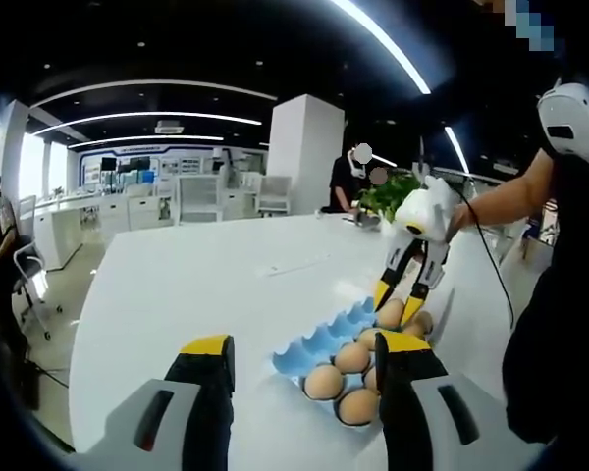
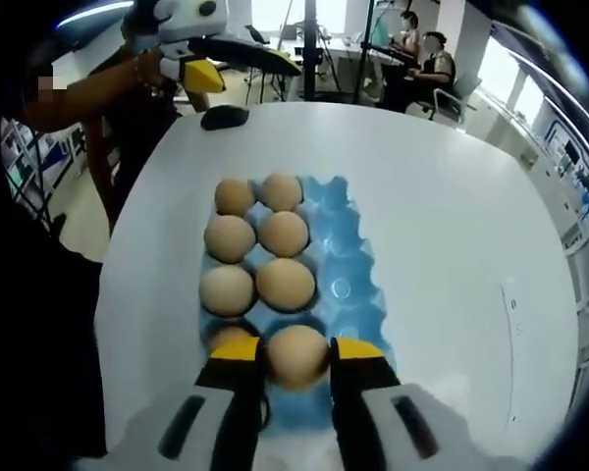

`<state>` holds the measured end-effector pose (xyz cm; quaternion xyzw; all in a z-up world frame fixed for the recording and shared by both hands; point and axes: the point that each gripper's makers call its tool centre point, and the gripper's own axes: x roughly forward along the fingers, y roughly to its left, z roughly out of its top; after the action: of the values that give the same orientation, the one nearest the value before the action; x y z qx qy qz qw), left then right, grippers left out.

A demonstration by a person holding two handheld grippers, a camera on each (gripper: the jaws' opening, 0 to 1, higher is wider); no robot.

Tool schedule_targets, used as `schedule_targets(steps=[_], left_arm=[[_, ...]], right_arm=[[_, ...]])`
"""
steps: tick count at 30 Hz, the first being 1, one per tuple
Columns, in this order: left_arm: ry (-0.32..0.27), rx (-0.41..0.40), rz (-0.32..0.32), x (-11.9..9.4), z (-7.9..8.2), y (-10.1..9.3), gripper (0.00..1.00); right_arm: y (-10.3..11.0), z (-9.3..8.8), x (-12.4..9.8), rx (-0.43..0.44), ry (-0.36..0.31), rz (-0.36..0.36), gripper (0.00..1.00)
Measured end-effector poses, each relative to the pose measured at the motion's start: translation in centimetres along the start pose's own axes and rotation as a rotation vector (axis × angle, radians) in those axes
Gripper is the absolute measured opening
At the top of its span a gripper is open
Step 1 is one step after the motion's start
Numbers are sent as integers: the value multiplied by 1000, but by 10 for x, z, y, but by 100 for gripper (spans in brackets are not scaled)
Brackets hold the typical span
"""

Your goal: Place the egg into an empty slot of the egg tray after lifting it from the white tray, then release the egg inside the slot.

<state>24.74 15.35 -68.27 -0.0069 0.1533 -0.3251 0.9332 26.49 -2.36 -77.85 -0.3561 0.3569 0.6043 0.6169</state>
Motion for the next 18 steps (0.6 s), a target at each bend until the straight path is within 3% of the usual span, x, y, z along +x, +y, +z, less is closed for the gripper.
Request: schedule_targets(steps=[16,18], left_arm=[[2,-2,-3,1,0,1,58],[2,-2,-8,2,0,0,58]], right_arm=[[1,-4,13,-41,31,35,26],[2,-4,14,-97,33,40,27]])
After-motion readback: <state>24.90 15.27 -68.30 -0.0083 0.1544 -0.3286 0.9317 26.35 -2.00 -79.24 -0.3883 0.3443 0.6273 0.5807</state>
